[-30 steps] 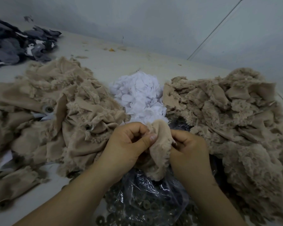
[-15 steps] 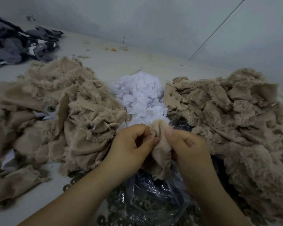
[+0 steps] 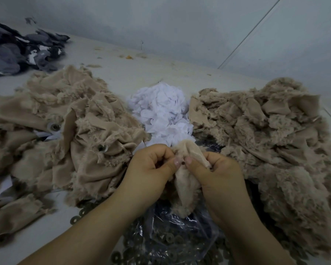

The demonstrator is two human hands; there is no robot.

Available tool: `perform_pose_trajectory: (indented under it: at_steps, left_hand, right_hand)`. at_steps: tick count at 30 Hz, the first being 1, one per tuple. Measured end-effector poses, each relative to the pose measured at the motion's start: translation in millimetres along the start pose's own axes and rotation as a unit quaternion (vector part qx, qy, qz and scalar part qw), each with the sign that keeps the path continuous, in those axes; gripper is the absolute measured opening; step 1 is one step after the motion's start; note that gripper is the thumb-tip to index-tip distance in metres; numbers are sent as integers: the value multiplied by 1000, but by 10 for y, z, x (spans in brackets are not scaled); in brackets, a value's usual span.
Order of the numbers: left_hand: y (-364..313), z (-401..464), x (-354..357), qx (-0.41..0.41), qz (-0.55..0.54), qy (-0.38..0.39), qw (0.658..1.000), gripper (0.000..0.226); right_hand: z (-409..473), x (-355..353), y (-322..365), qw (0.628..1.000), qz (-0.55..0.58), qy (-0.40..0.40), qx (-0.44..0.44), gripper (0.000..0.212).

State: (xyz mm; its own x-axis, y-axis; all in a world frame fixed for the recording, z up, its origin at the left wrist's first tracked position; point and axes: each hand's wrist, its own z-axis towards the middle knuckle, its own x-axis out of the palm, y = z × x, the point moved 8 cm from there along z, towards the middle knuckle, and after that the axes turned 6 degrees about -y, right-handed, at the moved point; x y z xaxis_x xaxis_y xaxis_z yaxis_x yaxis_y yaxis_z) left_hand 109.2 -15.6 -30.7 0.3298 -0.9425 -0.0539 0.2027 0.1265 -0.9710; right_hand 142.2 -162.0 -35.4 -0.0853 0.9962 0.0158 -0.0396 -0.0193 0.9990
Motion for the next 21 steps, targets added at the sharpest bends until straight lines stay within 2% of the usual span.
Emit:
perform_pose_trajectory:
  at_steps: [2,4,6,9,11,15,18,21]
  left_hand:
    - [-59,-13,-18,35,58,-28,997,37]
    - [-106,-40,-10,56,80,-44,994,33]
    - [-178,-66,-40,83,68,-67,992,24]
    - [-395,-110,-53,209,153,-73,963,21]
    - [-409,-128,-12,239,176,-57,953,23]
    - [-303,-98,-18,186,193,-48,962,17]
    - [-253,-43,-26,155,178,-31,971,16]
    - [-280,-12,-135,151,195,-79,966,9]
  right_hand:
    - [-21,1,15,1000,-16,-6,-5,16]
    - [-27,-8,12,999,-30,-16,4,15]
    - [-12,-55,-6,999,-39,-34,10,44]
    - [-31,-51,55,999,-32,-27,-26,70]
    - [-38,-42,83,997,-46,-14,-58,62]
    - [-27,38,94,998,3,35,-43,27]
    - [-20,66,19,997,41,65,-3,27]
    - [58,-87,29,997,72,7,1,27]
